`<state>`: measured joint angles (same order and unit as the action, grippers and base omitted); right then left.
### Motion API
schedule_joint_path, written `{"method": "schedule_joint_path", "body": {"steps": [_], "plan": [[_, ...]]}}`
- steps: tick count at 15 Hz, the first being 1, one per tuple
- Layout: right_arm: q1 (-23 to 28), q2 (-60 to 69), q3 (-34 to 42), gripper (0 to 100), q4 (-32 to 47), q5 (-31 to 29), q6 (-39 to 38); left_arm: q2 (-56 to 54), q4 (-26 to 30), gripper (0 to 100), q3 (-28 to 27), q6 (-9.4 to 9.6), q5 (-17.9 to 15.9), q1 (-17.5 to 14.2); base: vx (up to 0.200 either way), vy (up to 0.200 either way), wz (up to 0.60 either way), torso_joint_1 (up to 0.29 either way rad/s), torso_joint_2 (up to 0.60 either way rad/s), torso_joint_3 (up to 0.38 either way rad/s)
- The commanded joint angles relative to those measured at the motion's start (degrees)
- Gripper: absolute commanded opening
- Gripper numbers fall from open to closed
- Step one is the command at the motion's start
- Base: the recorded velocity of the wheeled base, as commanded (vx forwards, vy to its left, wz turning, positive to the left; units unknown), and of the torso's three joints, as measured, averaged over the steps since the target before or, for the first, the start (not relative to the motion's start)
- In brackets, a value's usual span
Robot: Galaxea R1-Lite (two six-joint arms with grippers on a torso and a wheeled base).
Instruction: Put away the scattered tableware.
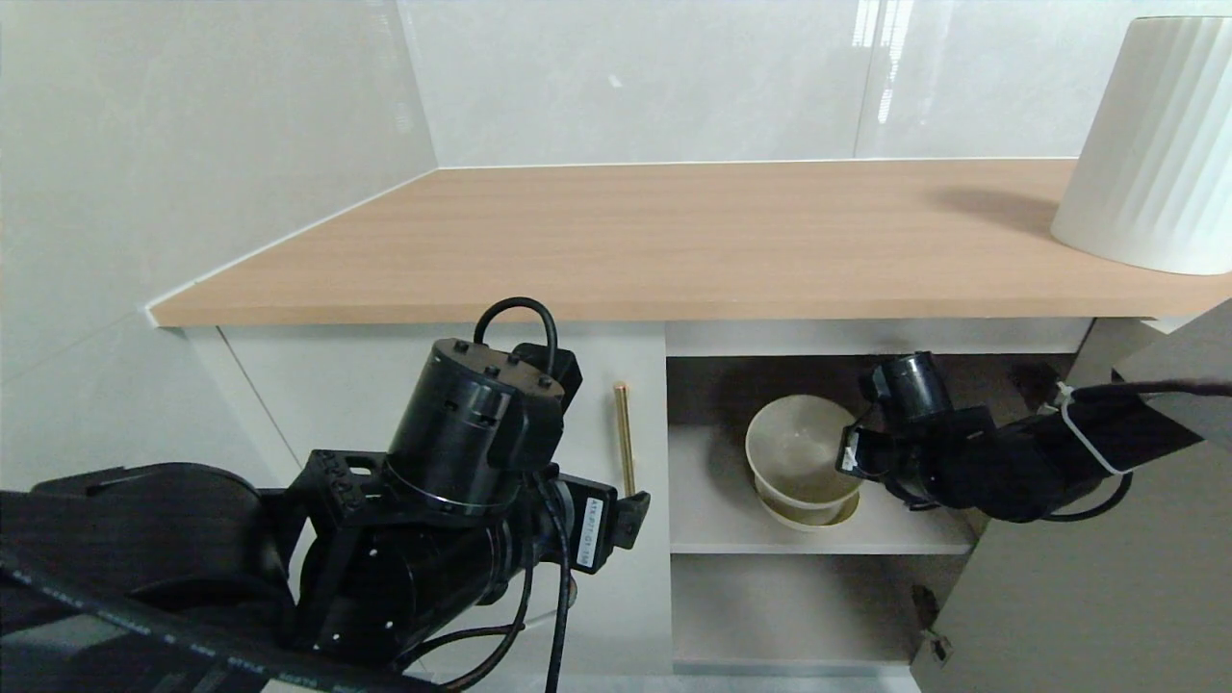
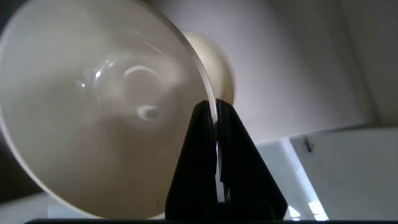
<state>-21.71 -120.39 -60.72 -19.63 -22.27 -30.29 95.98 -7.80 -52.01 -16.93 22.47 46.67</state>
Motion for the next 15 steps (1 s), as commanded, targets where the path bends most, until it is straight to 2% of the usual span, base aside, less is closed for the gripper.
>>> {"method": "schedule_joint_path", "body": {"steps": [1,7,15], "plan": [[0.97,-3.18,-1.42,0,-0.06,0.04,0.06,0.62,-0.11,100,0.06,-0.03,0.03,0.00,0.000,0.000,0.00,0.000,0.00,0.000],[0.97,-8.01,-1.86,0,-5.33,0.04,-0.29,1.32,-0.37,100,0.06,-0.12,0.03,0.00,0.000,0.000,0.00,0.000,0.00,0.000],[1.85,-9.33,-3.09,0,-5.42,-0.05,-0.73,1.58,-0.28,100,0.06,-0.12,0.03,0.00,0.000,0.000,0.00,0.000,0.00,0.000]]}}
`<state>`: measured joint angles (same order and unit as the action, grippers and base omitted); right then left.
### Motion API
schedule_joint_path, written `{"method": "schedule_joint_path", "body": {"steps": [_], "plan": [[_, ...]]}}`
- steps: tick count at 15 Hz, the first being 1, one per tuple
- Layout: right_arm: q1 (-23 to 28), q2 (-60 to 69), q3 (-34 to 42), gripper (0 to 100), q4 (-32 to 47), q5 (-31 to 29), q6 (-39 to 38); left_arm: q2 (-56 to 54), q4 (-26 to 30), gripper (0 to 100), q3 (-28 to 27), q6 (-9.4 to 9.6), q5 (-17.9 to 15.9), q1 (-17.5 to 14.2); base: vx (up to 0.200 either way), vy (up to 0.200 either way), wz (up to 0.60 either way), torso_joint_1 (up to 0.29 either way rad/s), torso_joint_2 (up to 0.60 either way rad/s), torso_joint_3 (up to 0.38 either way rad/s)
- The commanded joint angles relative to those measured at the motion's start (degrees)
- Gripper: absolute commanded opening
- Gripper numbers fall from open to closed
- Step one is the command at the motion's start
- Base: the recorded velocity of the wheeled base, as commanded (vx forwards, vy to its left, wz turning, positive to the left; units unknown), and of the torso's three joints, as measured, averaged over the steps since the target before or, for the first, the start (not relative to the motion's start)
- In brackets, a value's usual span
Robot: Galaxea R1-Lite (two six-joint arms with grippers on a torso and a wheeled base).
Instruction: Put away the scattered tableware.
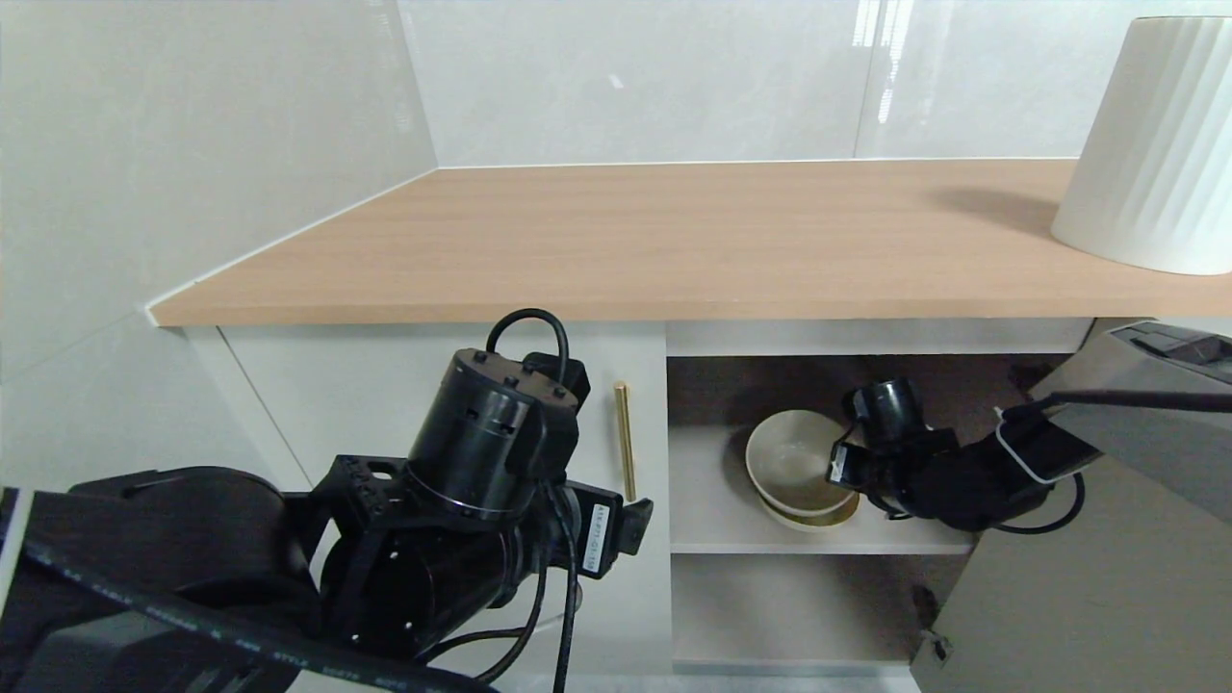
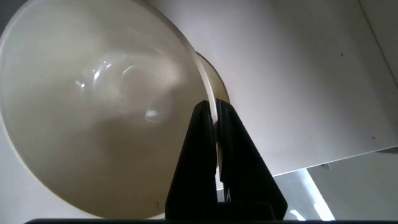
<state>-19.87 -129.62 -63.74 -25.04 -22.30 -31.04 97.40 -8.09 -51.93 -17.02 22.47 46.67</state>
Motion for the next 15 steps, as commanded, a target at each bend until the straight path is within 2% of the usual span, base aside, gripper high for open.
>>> {"method": "schedule_joint_path", "body": {"steps": [1,10,11,15], "plan": [[0.01,-0.10,-0.15,0,-0.01,-0.03,0.01,0.33,-0.08,100,-0.01,-0.03,0.03,0.00,0.000,0.000,0.00,0.000,0.00,0.000],[0.53,-0.72,-0.15,0,-0.01,-0.47,0.10,0.33,-0.08,100,-0.01,-0.03,0.03,0.00,0.000,0.000,0.00,0.000,0.00,0.000],[0.45,-0.72,-0.15,100,-0.01,-0.47,0.10,0.33,-0.08,100,-0.01,-0.03,0.03,0.00,0.000,0.000,0.00,0.000,0.00,0.000],[0.45,-0.54,-0.06,100,-0.01,-0.29,0.10,0.33,-0.08,100,-0.01,-0.03,0.12,0.00,0.000,0.000,0.00,0.000,0.00,0.000]]}}
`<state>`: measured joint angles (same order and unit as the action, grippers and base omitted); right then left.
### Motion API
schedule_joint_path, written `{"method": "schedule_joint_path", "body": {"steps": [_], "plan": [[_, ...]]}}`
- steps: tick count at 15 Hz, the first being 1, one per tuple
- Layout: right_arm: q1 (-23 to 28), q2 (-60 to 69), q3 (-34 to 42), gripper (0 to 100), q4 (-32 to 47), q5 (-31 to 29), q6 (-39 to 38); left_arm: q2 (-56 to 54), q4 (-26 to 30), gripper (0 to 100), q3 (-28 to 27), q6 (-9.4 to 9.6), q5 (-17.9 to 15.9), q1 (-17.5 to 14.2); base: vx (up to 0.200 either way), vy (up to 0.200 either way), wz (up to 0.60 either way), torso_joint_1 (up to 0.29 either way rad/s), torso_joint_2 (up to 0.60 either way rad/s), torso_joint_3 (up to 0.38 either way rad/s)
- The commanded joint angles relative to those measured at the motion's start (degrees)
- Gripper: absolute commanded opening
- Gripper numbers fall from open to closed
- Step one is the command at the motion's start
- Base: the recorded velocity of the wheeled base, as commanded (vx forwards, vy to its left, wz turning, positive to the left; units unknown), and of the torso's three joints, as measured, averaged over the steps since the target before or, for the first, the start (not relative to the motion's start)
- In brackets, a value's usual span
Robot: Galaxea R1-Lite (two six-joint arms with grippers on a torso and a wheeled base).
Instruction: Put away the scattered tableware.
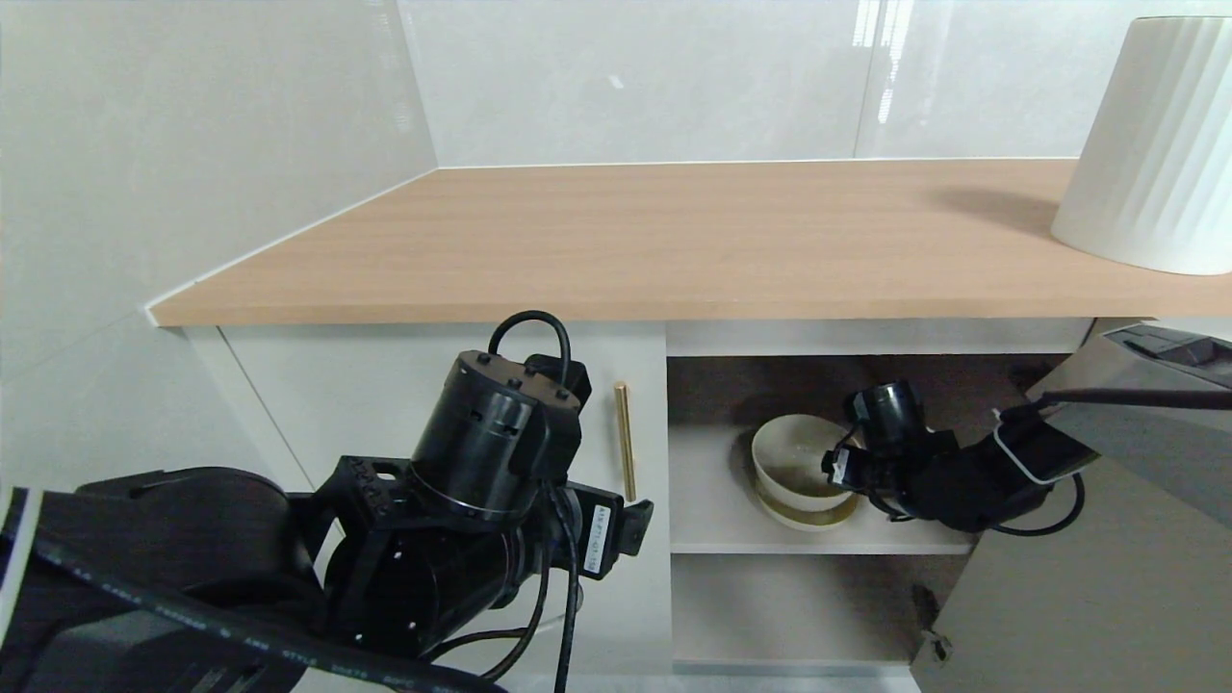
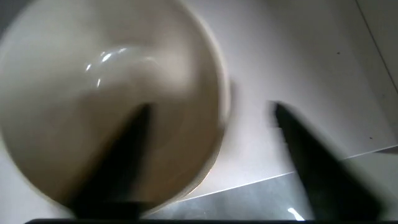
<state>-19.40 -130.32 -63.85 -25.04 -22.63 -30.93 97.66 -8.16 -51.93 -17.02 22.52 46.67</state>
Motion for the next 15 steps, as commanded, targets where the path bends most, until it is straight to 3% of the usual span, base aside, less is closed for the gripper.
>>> {"method": "schedule_joint_path", "body": {"steps": [1,7,10,12,15], "plan": [[-0.03,0.15,0.05,100,0.08,0.04,-0.01,0.08,-0.02,100,-0.01,-0.03,0.07,0.00,0.000,0.000,0.00,0.000,0.00,0.000],[-0.29,1.91,0.75,100,0.17,0.13,-0.10,0.08,-0.02,100,-0.01,-0.30,0.07,0.00,0.000,0.000,0.00,0.000,0.00,0.000],[-1.70,6.30,3.65,100,0.25,0.65,0.08,-0.19,0.07,100,0.08,-3.28,-0.02,-1.05,0.000,0.000,0.00,0.000,0.00,0.000],[-4.34,13.51,10.42,100,0.69,2.50,0.61,-2.91,-0.02,100,4.47,-7.68,-0.19,-3.07,0.000,0.000,0.00,0.000,0.00,0.000],[-7.94,26.52,19.56,100,0.78,6.01,2.10,-6.60,-0.28,100,5.35,-7.94,-0.10,-4.39,0.000,0.000,0.00,0.000,0.00,0.000]]}}
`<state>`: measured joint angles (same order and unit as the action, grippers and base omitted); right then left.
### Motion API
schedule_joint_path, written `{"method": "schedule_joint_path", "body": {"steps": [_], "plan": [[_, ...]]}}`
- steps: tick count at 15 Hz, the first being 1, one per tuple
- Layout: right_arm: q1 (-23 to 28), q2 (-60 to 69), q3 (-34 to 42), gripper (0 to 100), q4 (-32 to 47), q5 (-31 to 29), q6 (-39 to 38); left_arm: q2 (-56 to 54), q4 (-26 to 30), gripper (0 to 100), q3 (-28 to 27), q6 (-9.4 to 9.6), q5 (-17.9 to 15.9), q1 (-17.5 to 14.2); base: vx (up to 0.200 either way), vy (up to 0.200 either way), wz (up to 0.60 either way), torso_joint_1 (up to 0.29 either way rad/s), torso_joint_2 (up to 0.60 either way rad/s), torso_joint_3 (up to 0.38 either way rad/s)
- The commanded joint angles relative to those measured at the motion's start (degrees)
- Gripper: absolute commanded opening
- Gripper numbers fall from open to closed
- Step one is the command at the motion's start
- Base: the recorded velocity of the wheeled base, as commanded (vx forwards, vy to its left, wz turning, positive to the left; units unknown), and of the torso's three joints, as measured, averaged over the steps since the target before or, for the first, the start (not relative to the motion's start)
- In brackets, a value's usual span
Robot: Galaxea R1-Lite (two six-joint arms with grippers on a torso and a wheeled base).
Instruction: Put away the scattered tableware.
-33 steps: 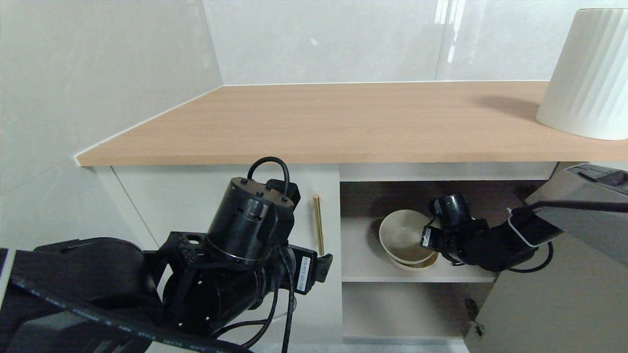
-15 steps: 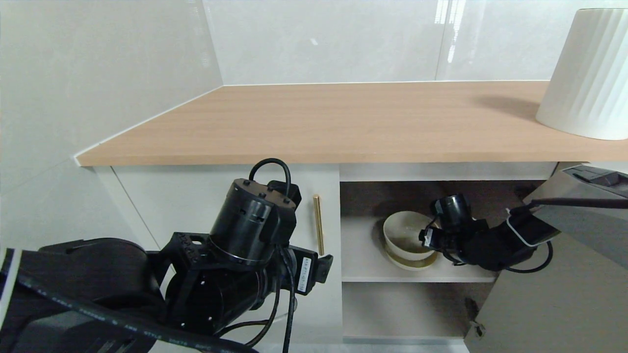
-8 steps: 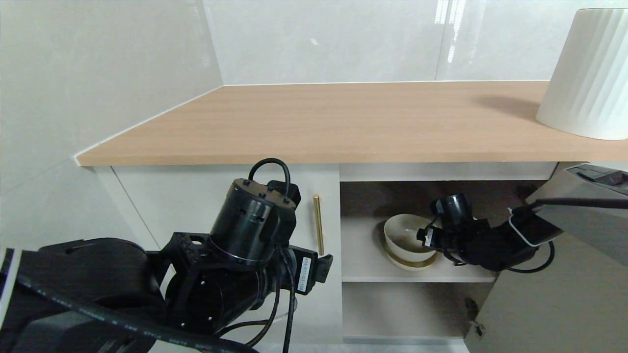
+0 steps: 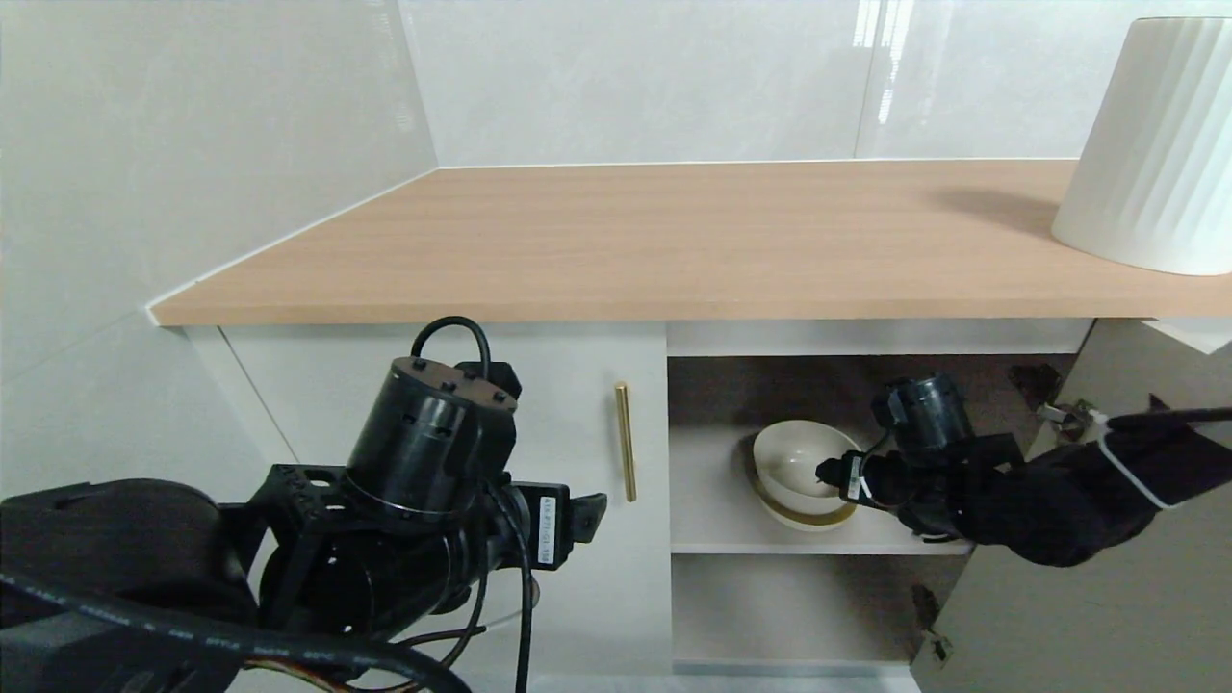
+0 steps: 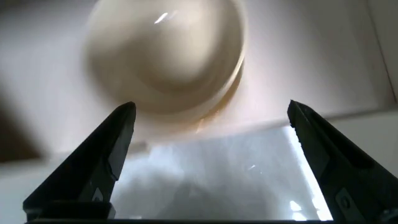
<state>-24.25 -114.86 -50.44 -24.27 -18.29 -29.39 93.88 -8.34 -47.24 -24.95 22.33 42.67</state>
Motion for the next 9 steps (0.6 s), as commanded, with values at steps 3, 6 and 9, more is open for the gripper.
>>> {"method": "schedule_joint_path", "body": {"steps": [3,6,9], "plan": [[-7.57,22.22,11.51,100,5.90,1.94,0.56,-6.25,-0.27,100,7.51,-0.53,-0.71,-2.41,0.000,0.000,0.00,0.000,0.00,0.000],[-10.12,28.90,18.72,100,7.31,1.94,0.48,-14.34,-0.80,100,14.37,-0.45,-4.23,-2.24,0.000,0.000,0.00,0.000,0.00,0.000],[-11.70,28.73,21.79,100,7.31,1.94,0.30,-12.32,-0.63,100,16.48,-0.89,-6.34,-2.24,0.000,0.000,0.00,0.000,0.00,0.000]]}}
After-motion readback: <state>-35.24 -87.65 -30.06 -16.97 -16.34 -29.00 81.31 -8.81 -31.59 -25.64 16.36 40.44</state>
